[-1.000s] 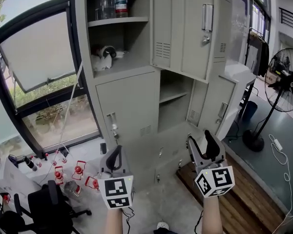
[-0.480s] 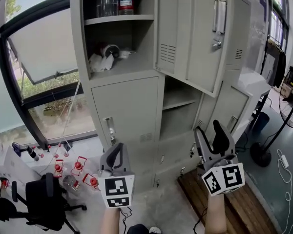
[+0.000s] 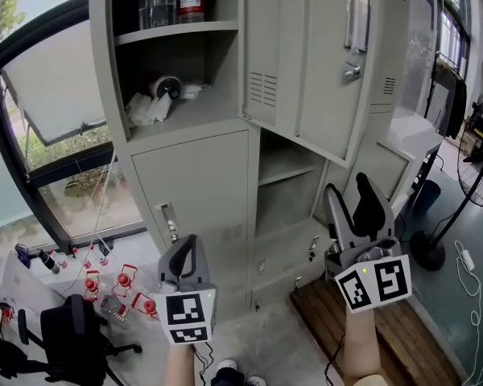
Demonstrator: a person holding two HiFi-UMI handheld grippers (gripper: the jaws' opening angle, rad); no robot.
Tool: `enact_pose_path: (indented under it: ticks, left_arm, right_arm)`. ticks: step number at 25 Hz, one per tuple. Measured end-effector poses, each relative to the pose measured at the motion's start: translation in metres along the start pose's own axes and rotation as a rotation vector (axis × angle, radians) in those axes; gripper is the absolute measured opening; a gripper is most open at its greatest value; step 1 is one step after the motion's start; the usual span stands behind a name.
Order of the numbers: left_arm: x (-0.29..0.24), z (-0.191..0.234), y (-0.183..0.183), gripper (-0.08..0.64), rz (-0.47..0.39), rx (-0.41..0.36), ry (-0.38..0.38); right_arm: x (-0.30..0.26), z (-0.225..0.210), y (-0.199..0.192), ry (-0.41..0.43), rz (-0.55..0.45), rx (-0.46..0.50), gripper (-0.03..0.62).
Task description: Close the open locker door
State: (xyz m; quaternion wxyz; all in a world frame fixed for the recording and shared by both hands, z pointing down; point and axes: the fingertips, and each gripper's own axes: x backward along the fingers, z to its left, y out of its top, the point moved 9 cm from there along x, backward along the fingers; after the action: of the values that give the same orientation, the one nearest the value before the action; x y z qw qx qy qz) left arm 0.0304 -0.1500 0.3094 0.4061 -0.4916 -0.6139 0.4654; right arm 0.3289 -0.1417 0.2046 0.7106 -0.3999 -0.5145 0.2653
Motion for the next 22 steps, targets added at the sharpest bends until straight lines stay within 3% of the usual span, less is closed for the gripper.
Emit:
enact_pose_path:
  ticks: [15, 19, 22]
  left_arm:
    - [-0.033, 0.011, 0.006, 0.003, -0.025, -0.007, -0.056]
    - [-0.035, 0.015, 0.006, 0.002, -0.027, 0.000, -0.048]
    - [-0.034, 0.017, 0.005, 0.002, -0.023, 0.005, -0.040]
  right_arm:
    - [-0.036, -0.008, 0.009, -0.010, -0.024, 0.022, 0.242]
    - [-0.036, -0.006, 0.009, -0.026, -0.033, 0.015, 0.167]
    - [-0.033, -0.002, 0.011, -0.010, -0.046, -0.001, 0.150]
